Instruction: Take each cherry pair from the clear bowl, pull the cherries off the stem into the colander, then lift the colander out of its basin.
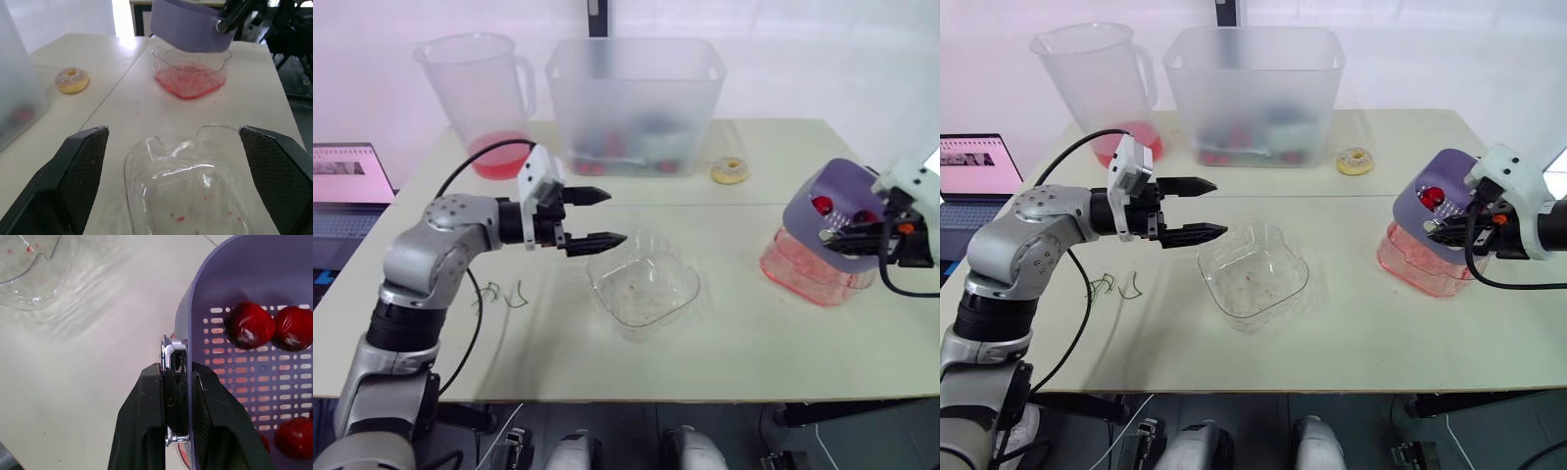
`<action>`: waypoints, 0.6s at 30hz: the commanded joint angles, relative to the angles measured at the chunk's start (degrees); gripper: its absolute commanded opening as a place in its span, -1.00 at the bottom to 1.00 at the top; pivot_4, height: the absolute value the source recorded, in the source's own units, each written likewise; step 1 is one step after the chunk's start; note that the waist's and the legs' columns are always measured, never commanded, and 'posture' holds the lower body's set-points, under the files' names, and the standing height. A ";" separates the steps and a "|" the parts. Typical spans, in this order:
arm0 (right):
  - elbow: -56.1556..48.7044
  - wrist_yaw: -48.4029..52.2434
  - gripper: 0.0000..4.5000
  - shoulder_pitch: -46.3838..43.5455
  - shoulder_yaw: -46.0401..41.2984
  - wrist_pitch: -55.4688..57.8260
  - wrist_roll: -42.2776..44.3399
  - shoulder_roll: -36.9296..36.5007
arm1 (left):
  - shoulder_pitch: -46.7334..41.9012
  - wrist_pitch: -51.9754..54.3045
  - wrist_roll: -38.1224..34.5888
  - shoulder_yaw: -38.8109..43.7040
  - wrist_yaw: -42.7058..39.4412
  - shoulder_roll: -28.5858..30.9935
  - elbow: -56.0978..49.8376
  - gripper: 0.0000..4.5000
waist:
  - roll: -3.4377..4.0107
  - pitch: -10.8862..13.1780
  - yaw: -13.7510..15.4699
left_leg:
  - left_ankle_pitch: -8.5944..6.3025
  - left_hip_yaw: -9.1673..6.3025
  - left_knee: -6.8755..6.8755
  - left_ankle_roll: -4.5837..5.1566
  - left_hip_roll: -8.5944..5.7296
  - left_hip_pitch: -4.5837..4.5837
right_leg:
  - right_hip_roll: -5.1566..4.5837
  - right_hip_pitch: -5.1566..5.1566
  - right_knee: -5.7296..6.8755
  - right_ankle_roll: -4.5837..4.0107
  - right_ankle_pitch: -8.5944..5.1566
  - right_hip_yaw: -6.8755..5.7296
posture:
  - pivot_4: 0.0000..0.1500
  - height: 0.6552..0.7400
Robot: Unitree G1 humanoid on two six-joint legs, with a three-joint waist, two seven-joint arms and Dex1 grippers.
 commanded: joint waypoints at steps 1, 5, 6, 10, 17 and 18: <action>-0.01 -0.11 -0.91 -1.03 -1.29 -0.50 -0.47 -1.84 | -0.78 -0.90 -0.08 1.33 0.26 0.27 -1.34 1.00 | 0.00 0.00 0.11 | 0.00 0.00 0.01 0.00 -0.02 -0.01 | -0.01 0.00 0.00 0.00 0.00 0.00 | 1.00 -0.21; 0.00 0.52 -0.91 0.01 -1.34 -1.07 -0.84 -2.67 | -0.54 0.82 -2.64 2.86 1.11 -0.42 -2.83 1.00 | 0.00 0.00 -0.03 | 0.00 0.00 0.02 0.01 -0.02 -0.02 | -0.02 0.00 0.00 0.00 0.00 0.00 | 1.00 -0.21; 0.19 0.56 -0.91 -0.11 -1.44 -1.00 -0.64 -2.62 | -0.64 1.33 -3.47 3.64 1.58 -0.59 -2.98 1.00 | 0.00 0.00 -0.06 | 0.00 -0.02 0.02 0.01 0.00 -0.02 | -0.01 0.00 0.00 0.00 0.00 0.00 | 1.00 -0.21; 2.54 1.06 -0.91 -1.37 -0.39 -2.87 -1.74 -3.62 | -0.25 1.62 -3.23 4.18 2.06 0.59 -3.43 1.00 | 0.00 0.00 -0.06 | 0.00 0.00 0.02 0.01 0.00 -0.01 | -0.01 0.00 0.01 0.00 0.00 0.00 | 1.00 -0.21; 12.10 12.36 -0.91 -29.10 22.13 -14.90 -13.82 3.54 | 7.16 3.04 -3.59 8.25 6.32 4.12 -9.45 1.00 | 0.13 0.04 -1.48 | -0.01 0.08 -0.05 0.00 0.03 0.03 | 0.05 -0.08 0.00 0.00 0.00 0.11 | 1.00 -0.21; 14.54 14.38 -0.91 -33.19 25.61 -16.87 -16.58 5.93 | 8.74 3.58 -3.96 9.13 7.26 4.58 -11.17 1.00 | 0.09 0.04 -1.77 | 0.00 0.02 -0.10 0.00 0.04 0.02 | 0.05 -0.08 0.00 0.00 0.00 0.14 | 1.00 -0.21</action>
